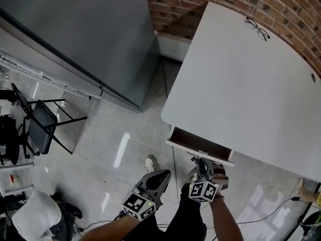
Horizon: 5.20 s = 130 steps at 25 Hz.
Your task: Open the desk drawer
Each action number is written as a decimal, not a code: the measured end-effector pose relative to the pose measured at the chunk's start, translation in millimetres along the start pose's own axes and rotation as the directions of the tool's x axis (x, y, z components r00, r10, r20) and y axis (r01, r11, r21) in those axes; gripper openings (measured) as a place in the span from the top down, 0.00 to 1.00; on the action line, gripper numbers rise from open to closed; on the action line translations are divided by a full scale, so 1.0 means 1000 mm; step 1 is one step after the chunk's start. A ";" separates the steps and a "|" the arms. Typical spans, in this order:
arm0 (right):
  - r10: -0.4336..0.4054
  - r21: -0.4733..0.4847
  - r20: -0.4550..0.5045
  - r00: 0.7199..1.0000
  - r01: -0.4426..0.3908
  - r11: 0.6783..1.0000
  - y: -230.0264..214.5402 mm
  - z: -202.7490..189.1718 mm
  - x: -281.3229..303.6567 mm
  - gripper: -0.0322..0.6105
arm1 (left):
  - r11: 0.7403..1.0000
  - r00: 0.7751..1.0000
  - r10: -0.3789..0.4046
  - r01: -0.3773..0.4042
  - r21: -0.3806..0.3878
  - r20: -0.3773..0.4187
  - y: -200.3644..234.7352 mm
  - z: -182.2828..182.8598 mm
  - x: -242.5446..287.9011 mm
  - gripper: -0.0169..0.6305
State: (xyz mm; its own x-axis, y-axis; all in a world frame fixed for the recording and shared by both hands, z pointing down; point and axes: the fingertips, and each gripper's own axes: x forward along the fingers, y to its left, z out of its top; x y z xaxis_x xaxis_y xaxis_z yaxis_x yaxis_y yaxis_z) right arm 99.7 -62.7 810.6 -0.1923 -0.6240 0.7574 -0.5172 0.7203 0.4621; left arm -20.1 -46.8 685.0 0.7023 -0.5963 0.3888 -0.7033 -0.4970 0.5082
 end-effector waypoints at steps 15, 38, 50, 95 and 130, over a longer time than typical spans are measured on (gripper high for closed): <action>-0.060 -0.021 -0.046 0.997 0.059 0.998 -0.001 0.005 0.003 0.93 | 1.000 0.999 -0.009 0.008 -0.027 -0.033 0.014 -0.004 -0.001 0.96; 0.133 0.040 -0.131 0.982 -0.129 0.991 0.068 -0.028 0.044 0.93 | 0.999 0.998 0.011 -0.013 -0.037 -0.069 0.033 -0.023 -0.011 0.96; 0.144 0.054 -0.141 0.979 -0.138 0.989 0.081 -0.040 0.053 0.93 | 0.999 0.995 0.027 -0.031 -0.039 -0.100 0.043 -0.035 -0.017 0.96; -0.012 0.387 0.089 0.996 -0.024 0.922 -0.002 0.111 -0.234 0.93 | 0.978 0.987 -0.160 0.162 0.133 -0.028 -0.125 0.098 -0.074 0.96; -0.304 0.570 0.288 0.908 0.092 0.817 -0.066 0.190 -0.354 0.93 | 0.938 0.966 -0.239 0.203 0.281 0.101 -0.191 0.150 -0.133 0.96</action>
State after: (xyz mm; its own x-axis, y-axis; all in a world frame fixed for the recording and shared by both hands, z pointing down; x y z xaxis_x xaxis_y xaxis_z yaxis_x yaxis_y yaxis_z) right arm 44.0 53.2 424.0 -0.2580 -0.8728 0.4144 -0.9152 0.3582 0.1846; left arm 4.3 33.1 420.8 0.8353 -0.5207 0.1766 -0.5482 -0.7643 0.3395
